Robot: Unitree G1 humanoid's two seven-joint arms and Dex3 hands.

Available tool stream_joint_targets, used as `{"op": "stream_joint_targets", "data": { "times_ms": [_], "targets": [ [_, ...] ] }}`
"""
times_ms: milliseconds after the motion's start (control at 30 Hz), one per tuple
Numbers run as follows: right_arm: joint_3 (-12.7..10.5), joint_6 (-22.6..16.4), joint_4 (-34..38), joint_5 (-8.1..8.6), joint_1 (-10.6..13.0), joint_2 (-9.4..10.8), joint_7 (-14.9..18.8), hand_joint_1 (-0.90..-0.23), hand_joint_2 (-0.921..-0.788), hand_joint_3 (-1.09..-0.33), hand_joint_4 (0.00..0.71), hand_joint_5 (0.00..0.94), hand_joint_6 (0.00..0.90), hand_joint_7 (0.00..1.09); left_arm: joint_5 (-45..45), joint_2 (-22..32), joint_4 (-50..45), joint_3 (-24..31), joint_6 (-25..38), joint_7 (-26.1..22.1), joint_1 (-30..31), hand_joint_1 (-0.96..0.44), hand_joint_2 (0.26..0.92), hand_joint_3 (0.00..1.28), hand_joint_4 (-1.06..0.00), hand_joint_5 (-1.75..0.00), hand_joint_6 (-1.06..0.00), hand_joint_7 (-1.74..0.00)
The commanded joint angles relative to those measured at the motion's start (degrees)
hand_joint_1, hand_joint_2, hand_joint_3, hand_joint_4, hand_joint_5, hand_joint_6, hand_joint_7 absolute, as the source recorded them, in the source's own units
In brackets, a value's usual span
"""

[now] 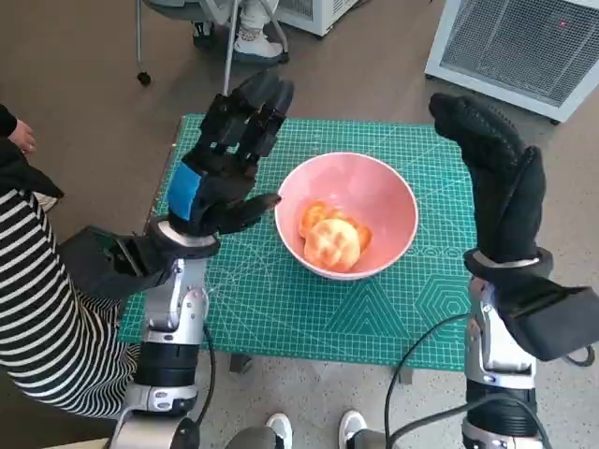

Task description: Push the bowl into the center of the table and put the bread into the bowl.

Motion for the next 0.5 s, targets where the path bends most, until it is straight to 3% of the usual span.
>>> {"op": "stream_joint_targets", "data": {
  "times_ms": [33, 500],
  "targets": [
    [-0.2, 0.8, 0.0, 0.96, 1.1, -0.4, 0.7, -0.798, -0.921, -0.687, 0.194, 0.007, 0.078, 0.48, 0.1, -0.8, -1.3, -0.1, -0.5, 0.7, 0.9, -0.27, 0.816, 0.2, -0.17, -0.08, 0.0, -0.66],
    [-0.3, 1.3, -0.7, 1.98, 1.4, -0.8, 1.4, -0.817, -0.921, -0.685, 0.197, 0.006, 0.08, 0.47, 0.4, -1.3, -0.6, 0.1, -1.4, 0.8, 0.9, -0.29, 0.795, 0.23, -0.22, -0.12, 0.0, -0.7]
  ]
}}
